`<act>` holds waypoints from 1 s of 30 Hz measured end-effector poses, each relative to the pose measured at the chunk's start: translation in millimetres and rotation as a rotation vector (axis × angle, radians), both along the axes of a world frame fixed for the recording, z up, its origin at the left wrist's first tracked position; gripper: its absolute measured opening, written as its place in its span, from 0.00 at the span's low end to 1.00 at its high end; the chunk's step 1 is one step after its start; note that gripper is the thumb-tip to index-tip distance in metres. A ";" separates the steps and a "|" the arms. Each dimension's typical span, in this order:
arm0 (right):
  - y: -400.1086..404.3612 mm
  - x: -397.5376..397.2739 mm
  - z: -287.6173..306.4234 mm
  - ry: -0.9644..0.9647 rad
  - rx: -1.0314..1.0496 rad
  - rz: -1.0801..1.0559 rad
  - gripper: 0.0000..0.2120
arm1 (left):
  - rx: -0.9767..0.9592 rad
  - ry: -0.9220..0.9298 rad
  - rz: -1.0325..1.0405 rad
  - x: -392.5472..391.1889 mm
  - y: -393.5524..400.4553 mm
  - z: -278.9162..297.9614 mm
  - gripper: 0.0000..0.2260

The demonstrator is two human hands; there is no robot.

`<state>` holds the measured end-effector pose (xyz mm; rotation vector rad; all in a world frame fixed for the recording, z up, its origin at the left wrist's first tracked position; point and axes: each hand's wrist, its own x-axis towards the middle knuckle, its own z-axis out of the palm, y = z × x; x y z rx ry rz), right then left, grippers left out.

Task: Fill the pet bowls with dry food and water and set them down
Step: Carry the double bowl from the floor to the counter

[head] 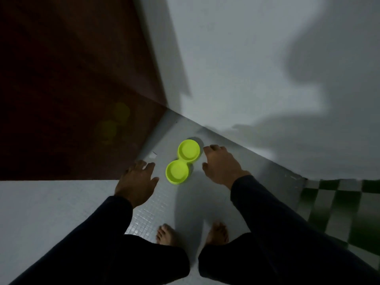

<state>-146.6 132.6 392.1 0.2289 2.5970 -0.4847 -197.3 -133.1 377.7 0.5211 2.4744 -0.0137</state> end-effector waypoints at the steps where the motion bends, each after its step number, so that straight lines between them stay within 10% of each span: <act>1: 0.6 -5.5 -20.4 -0.012 -0.010 -0.006 0.24 | -0.014 -0.003 -0.005 -3.3 1.4 -19.5 0.26; 17: 18.9 -61.6 -302.8 -0.011 -0.169 -0.136 0.30 | 0.145 -0.062 0.141 -33.7 8.3 -295.2 0.28; 30: 19.9 -92.3 -384.8 -0.057 -0.180 -0.247 0.33 | 0.285 -0.160 0.282 -34.0 1.7 -375.6 0.34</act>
